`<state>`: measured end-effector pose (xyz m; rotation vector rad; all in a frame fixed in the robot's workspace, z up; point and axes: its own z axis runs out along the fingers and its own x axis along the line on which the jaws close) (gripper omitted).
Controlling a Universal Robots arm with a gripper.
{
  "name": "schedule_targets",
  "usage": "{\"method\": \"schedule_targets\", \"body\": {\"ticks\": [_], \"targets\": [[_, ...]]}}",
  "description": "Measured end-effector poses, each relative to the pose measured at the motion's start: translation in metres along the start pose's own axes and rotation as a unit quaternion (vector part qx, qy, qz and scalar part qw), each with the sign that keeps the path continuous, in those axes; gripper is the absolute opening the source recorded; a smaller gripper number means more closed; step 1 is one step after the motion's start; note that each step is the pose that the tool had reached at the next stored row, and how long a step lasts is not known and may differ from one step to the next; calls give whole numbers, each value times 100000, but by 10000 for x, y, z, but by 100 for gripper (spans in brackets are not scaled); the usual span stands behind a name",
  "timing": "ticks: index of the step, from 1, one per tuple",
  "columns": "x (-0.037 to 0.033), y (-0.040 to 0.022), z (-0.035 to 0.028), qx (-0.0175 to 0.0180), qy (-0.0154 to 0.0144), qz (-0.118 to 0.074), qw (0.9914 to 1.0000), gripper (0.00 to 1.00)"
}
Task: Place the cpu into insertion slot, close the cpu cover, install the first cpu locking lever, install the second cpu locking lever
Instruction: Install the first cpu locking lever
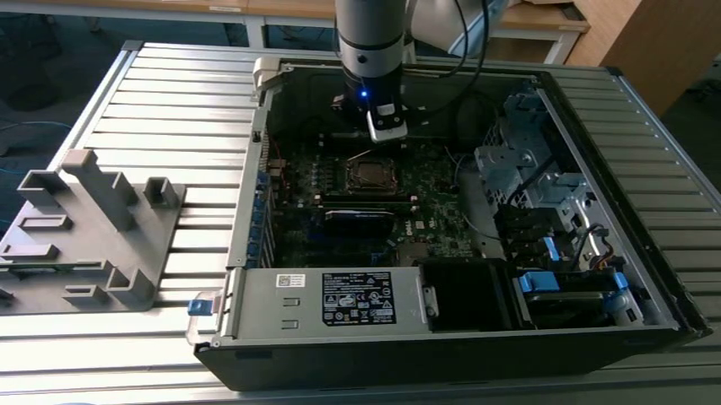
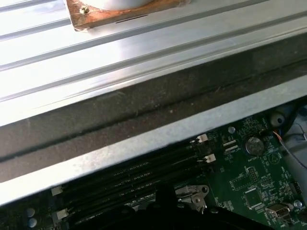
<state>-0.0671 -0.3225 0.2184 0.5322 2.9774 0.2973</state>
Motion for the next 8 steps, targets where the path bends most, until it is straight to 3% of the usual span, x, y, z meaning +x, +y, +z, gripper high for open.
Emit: {"method": "schedule_targets", "body": {"ticks": [3, 8], "targets": [[7, -4, 8, -12, -197, 542, 99998, 11], [11, -5, 8, -15, -221, 598, 99998, 11]]}}
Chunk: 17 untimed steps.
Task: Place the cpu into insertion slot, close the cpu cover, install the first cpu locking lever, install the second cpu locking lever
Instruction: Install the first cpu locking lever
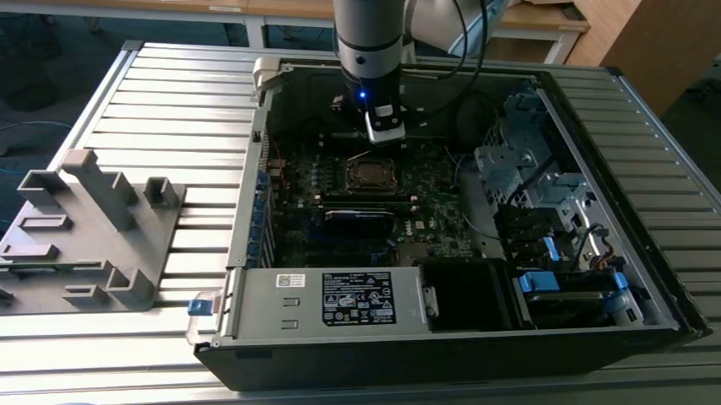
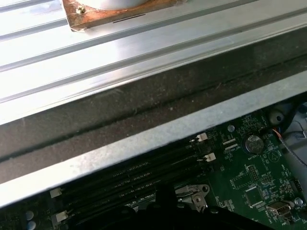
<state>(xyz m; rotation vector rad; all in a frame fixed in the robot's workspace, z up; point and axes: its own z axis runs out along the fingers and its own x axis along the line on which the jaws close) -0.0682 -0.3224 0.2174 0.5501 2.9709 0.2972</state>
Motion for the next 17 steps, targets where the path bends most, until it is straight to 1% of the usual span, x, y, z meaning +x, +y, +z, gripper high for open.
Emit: {"method": "schedule_targets", "body": {"ticks": [1, 2, 4, 8, 9, 11, 12, 17], "targets": [[4, -1, 2, -14, -16, -4, 100000, 11], [7, -3, 11, -58, -101, -26, 100000, 11], [11, -9, 30, -142, -354, -56, 99999, 11], [11, -10, 34, -142, -398, -50, 99999, 11], [11, -9, 37, -134, -474, 278, 99998, 11], [12, -11, 42, -23, -802, 1808, 99980, 11], [11, -11, 42, -9, -847, 2024, 99976, 11], [14, -11, 42, 0, -861, 2062, 99975, 11]]}}
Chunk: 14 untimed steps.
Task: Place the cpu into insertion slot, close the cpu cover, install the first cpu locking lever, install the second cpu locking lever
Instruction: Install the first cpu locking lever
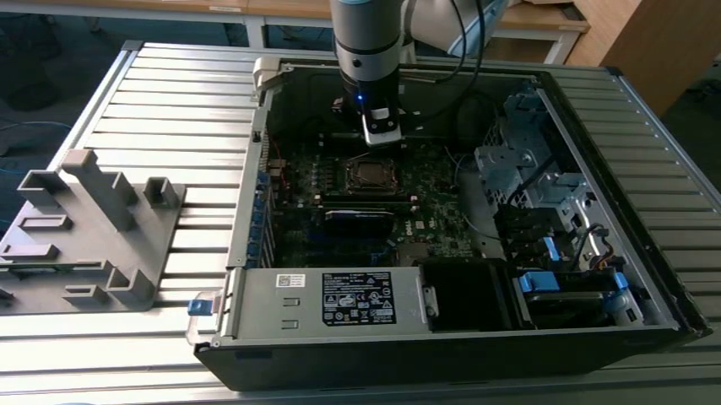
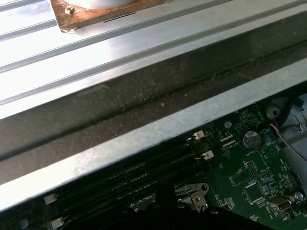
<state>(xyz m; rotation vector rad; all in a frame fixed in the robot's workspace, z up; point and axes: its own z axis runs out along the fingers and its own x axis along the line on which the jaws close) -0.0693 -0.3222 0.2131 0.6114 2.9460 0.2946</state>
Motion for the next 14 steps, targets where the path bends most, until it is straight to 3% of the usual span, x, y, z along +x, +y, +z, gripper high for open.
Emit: {"method": "schedule_targets", "body": {"ticks": [14], "targets": [[21, -8, 7, 140, -389, 1795, 99983, 11]]}}
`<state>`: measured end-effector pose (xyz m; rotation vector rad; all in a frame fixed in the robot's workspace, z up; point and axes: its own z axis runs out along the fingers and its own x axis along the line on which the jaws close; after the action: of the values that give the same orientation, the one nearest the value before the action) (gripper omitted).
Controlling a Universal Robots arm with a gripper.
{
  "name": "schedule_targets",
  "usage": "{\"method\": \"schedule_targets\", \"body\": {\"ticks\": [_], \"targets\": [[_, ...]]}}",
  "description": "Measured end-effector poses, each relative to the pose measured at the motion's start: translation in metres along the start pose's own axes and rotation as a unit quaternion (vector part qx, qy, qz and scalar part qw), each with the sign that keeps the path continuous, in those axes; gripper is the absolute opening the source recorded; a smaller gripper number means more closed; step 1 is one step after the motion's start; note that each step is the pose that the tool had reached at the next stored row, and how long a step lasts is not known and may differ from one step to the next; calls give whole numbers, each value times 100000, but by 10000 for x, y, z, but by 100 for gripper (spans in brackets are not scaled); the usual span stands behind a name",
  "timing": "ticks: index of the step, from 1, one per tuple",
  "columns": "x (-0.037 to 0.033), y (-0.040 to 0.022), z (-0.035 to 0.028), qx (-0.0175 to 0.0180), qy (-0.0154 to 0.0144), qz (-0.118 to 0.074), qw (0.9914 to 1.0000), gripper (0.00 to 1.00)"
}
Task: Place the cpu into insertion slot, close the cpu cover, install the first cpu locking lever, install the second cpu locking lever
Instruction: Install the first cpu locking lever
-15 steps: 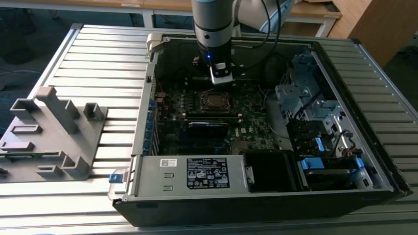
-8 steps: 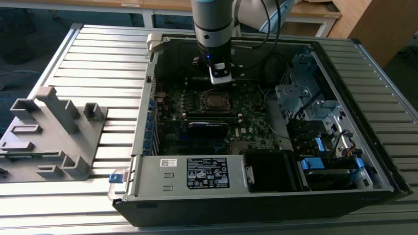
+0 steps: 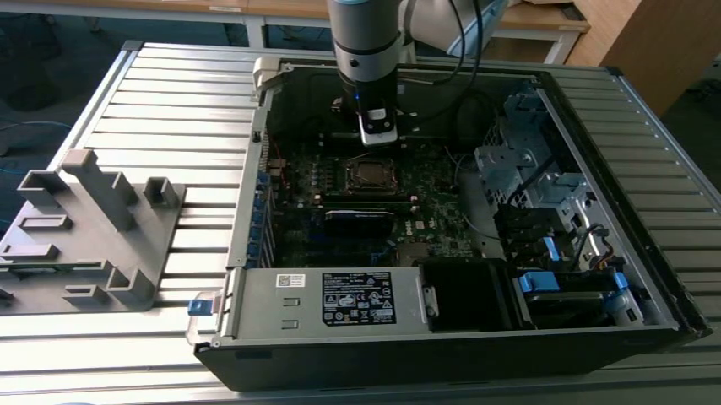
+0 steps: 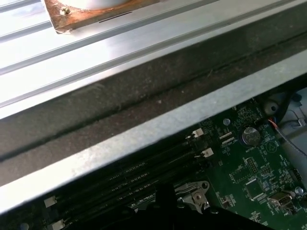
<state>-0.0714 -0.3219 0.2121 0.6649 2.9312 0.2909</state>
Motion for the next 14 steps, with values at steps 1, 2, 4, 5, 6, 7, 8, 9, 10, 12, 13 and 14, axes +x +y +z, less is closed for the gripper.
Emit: {"method": "schedule_targets", "body": {"ticks": [1, 2, 4, 5, 6, 7, 8, 9, 10, 12, 13, 14], "targets": [[5, -1, 1, 26, -66, 298, 100000, 11], [6, -2, 4, 59, -180, 825, 99996, 11], [7, -3, 7, 162, -442, 2017, 99979, 11], [10, -4, 8, 185, -511, 2330, 99971, 11], [12, -2, 9, 198, -557, 2548, 99966, 11], [15, 1, 10, 211, -598, 2742, 99960, 11], [17, 3, 10, 228, -624, 2879, 99956, 11], [21, 7, 11, 235, -647, 2960, 99954, 11], [26, 12, 12, 241, -667, 3057, 99951, 11], [34, 19, 14, 250, -708, 3233, 99945, 11], [38, 22, 14, 262, -726, 3323, 99942, 11], [38, 23, 15, 264, -745, 3408, 99939, 11]]}}
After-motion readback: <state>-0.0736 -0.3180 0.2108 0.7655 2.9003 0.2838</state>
